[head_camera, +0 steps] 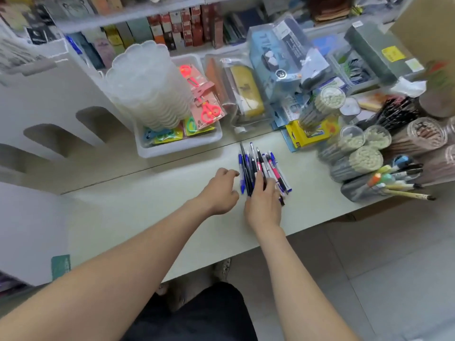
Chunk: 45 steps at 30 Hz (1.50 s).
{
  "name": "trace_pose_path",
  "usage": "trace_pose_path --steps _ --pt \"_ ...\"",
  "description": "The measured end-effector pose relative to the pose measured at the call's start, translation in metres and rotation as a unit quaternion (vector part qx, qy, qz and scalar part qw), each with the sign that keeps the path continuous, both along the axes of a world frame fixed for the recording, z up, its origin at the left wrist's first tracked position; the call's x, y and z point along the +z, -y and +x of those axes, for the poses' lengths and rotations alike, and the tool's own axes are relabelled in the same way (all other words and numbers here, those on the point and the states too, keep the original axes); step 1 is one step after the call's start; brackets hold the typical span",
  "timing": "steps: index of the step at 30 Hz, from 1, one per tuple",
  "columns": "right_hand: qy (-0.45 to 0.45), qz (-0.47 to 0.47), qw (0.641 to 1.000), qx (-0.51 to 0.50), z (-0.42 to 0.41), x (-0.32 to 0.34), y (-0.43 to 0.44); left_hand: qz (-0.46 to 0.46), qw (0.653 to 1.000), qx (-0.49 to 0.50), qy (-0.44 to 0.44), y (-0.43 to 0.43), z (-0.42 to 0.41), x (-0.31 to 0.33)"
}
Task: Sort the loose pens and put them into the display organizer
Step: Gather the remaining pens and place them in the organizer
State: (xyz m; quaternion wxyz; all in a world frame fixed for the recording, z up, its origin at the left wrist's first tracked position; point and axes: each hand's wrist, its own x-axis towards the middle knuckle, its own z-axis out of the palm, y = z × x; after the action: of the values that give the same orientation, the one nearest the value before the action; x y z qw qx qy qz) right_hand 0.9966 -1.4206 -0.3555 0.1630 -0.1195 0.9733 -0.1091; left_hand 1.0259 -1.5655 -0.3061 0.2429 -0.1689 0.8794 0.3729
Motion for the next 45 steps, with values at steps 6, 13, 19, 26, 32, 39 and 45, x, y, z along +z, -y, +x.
trace_pose_path --steps 6,13,19,26,32,39,45 --pt "-0.100 -0.025 0.993 0.059 0.011 -0.018 0.008 0.008 0.992 0.119 -0.045 -0.002 -0.045 -0.026" --pt "-0.078 -0.074 0.990 0.094 0.025 -0.021 0.014 -0.004 0.981 0.182 -0.065 0.018 -0.024 -0.048" --pt "-0.073 -0.074 0.994 0.025 0.019 -0.024 0.034 0.060 0.958 0.277 -0.032 0.034 -0.011 -0.054" --pt "-0.038 -0.021 0.999 -0.021 0.001 -0.025 0.062 0.081 0.945 0.318 -0.005 0.050 0.002 -0.049" --pt "-0.034 0.021 0.998 0.052 -0.009 -0.022 0.076 0.087 0.927 0.365 0.006 0.048 0.020 -0.048" --pt "-0.002 0.054 0.995 0.078 -0.010 -0.023 0.080 0.127 0.908 0.398 0.036 0.045 0.028 -0.041" --pt "-0.042 0.139 0.981 0.132 -0.018 -0.033 0.080 0.157 0.907 0.388 0.043 0.039 0.034 -0.032"
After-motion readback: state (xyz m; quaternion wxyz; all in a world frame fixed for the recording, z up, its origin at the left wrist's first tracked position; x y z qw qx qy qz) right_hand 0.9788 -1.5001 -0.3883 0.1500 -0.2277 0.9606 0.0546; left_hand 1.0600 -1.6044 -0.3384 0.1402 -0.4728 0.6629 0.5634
